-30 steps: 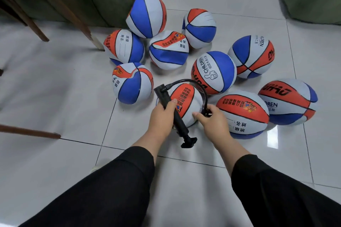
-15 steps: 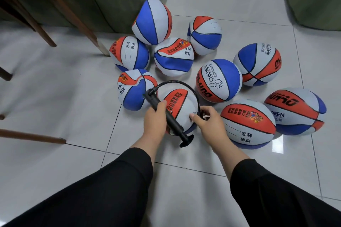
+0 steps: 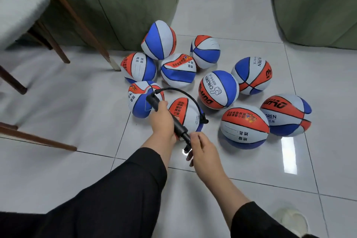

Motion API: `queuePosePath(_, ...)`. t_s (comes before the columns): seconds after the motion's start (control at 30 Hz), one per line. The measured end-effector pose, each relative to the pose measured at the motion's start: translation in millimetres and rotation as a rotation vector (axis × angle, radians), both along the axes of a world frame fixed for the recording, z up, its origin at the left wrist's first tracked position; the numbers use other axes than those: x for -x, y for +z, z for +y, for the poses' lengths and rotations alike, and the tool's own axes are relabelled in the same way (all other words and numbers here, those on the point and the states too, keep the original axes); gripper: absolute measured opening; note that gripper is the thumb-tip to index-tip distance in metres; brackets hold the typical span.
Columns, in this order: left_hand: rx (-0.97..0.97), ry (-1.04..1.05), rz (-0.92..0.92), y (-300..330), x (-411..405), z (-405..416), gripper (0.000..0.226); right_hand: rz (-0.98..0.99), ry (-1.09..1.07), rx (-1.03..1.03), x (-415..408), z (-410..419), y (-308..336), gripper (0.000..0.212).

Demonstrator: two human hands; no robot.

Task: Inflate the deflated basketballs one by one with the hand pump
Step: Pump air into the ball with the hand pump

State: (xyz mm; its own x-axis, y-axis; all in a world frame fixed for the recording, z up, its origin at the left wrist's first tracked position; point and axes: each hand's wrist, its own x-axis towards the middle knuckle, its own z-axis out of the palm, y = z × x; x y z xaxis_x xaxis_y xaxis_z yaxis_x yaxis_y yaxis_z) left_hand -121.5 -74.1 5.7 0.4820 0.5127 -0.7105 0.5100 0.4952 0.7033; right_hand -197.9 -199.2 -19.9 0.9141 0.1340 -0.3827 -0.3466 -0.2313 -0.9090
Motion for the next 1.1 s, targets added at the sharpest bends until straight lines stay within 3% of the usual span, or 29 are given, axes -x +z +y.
queuePosePath(0.13, 0.015, 0.009, -0.005, 8.7, 6.4, -15.0, 0.034, -0.024, -0.148, -0.015, 17.8, 7.1, 17.1, 0.032)
queuePosePath(0.27, 0.069, 0.030, -0.001, 15.0, 12.9, -32.8, 0.035, -0.041, -0.262, 0.009, 20.3, 1.4, 28.6, 0.007)
queuePosePath(0.57, 0.082, 0.027, 0.041, 26.5, 4.5, -8.0, 0.024, -0.054, -0.327, 0.042, 49.7, -24.2, 50.7, 0.018)
queuePosePath(0.73, 0.038, 0.015, 0.047, 24.7, 9.0, -16.2, 0.016, -0.104, -0.299, 0.148, 43.1, -16.9, 55.6, 0.012)
queuePosePath(0.9, 0.042, -0.017, 0.012, 24.3, 17.6, -36.8, 0.019, -0.093, -0.238, 0.242, 37.0, -3.6, 54.7, 0.040)
queuePosePath(1.1, 0.057, -0.051, 0.012, 18.1, 23.0, -46.1, 0.018, -0.086, -0.300, 0.260, 30.3, 2.4, 52.3, 0.036)
